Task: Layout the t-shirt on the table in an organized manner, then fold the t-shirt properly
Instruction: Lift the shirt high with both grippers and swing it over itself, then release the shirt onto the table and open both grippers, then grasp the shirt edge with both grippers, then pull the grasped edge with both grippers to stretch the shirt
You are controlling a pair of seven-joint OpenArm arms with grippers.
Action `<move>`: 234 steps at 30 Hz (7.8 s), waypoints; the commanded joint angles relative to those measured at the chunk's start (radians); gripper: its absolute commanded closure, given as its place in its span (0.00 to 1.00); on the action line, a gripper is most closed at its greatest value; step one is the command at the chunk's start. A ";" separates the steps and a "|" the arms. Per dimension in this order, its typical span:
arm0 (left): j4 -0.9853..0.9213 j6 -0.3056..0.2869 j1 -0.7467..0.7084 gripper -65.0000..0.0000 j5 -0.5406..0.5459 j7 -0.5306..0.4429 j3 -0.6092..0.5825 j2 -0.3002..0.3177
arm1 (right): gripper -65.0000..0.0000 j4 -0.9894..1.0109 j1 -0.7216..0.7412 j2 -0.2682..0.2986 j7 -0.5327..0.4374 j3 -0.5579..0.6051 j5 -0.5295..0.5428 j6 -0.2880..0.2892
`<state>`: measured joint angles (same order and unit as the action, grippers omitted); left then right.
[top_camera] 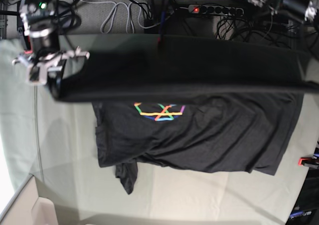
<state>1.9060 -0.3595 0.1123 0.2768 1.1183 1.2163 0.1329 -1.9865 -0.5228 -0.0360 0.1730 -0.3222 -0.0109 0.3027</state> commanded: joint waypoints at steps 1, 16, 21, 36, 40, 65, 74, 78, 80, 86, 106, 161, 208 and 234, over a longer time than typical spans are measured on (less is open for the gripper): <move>0.014 -0.002 0.036 1.00 0.016 -0.033 -0.030 0.017 | 1.00 -0.018 0.023 0.005 -0.028 -0.012 0.010 0.003; 0.023 0.007 0.387 1.00 0.009 -0.031 -0.433 0.030 | 1.00 -0.026 0.413 0.005 -0.037 -0.022 0.010 0.003; 0.025 0.007 0.508 1.00 0.012 -0.033 -0.556 0.053 | 1.00 -0.026 0.580 0.000 -0.037 -0.018 0.010 0.003; 0.106 0.009 0.852 1.00 0.006 -0.020 -0.708 0.092 | 1.00 -0.024 1.010 -0.038 -0.037 -0.013 0.010 0.002; 0.115 0.009 0.849 1.00 -0.015 -0.020 -0.700 0.096 | 1.00 -0.024 1.071 -0.035 -0.037 -0.021 0.010 0.002; 0.096 0.009 0.525 1.00 -0.030 -0.088 -0.567 0.078 | 1.00 0.204 1.081 -0.041 -0.039 -0.013 0.012 0.002; -0.076 0.010 0.464 1.00 -0.032 -0.097 -0.662 0.052 | 1.00 0.433 1.059 -0.035 -0.039 -0.013 0.010 0.002; -0.217 0.010 0.471 1.00 -0.032 -0.106 -0.689 0.052 | 1.00 0.539 1.067 -0.023 -0.039 -0.013 0.010 0.002; -0.283 0.010 0.473 1.00 -0.032 -0.166 -0.722 0.061 | 1.00 0.579 1.067 -0.012 -0.039 -0.013 0.010 0.002; -0.518 0.010 0.501 1.00 -0.032 -0.341 -0.781 0.064 | 1.00 0.705 1.102 0.002 -0.036 0.008 0.006 0.002; -0.934 0.012 0.683 0.71 -0.024 -0.484 -0.784 0.124 | 0.49 1.447 1.549 0.149 -0.039 0.202 0.004 -0.003; -1.219 0.009 0.194 0.55 -0.032 -0.834 -0.772 0.132 | 0.46 0.533 0.324 0.127 -0.034 -0.133 0.009 0.002; -0.788 0.004 0.017 1.00 -0.020 -0.518 -0.521 0.175 | 0.99 0.950 0.645 0.150 -0.028 0.150 0.006 0.003; -0.294 -0.002 -0.234 0.99 -0.029 -0.234 -0.350 0.130 | 1.00 0.215 -0.052 0.170 -0.026 -0.111 0.006 0.148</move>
<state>1.5921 -0.3740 -0.1307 0.2554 0.9157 0.8585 0.2356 -1.7554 -0.5694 0.1242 0.1715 -0.4217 -0.0063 0.4473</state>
